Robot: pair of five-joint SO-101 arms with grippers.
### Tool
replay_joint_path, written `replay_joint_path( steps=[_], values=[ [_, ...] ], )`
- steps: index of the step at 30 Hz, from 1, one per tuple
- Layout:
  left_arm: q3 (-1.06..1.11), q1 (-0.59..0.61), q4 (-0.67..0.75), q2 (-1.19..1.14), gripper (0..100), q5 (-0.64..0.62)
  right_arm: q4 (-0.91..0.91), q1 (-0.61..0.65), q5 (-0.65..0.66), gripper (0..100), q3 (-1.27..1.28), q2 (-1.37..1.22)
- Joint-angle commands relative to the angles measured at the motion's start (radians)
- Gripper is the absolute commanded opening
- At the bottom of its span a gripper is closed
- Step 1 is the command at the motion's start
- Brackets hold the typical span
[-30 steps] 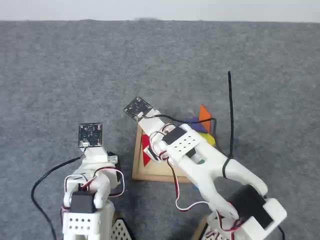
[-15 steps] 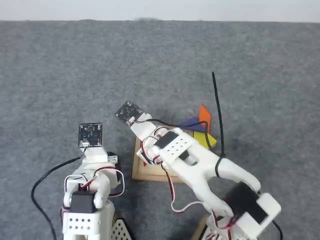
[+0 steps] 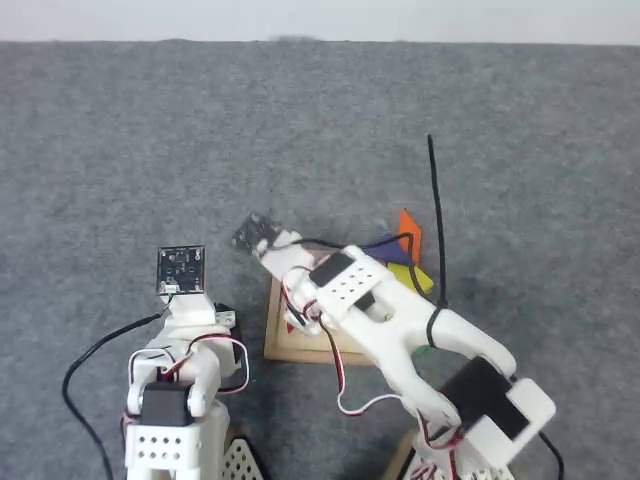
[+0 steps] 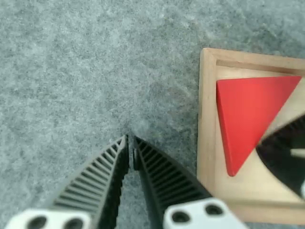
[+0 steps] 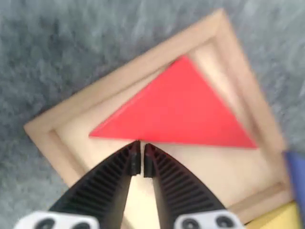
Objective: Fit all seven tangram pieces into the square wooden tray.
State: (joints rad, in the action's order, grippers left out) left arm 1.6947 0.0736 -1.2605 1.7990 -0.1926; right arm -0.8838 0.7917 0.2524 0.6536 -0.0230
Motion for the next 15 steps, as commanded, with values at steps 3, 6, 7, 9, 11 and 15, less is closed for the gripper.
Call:
replay_joint_path(
  steps=[3, 6, 7, 9, 11, 15],
  values=[
    [-0.012, 0.006, -0.002, 0.020, 1, 0.008, -0.018, -0.067, 0.017, 3.2, 0.055, 0.136],
    [-0.012, 0.006, -0.002, 0.020, 1, 0.008, -0.005, -0.073, 0.005, 3.2, 0.055, 0.263],
    [-0.012, 0.006, -0.002, 0.020, 1, 0.008, 0.030, -0.073, -0.017, 3.2, 0.055, 0.298],
    [-0.012, 0.006, -0.002, 0.020, 1, 0.008, 0.122, -0.071, -0.110, 3.2, 0.057, 0.349],
    [-0.012, 0.006, -0.002, 0.020, 1, 0.008, 0.196, -0.065, -0.158, 5.4, 0.041, 0.352],
    [-0.012, 0.006, -0.002, 0.020, 1, 0.008, 0.239, -0.053, -0.176, 22.2, -0.026, 0.240]
  ],
)
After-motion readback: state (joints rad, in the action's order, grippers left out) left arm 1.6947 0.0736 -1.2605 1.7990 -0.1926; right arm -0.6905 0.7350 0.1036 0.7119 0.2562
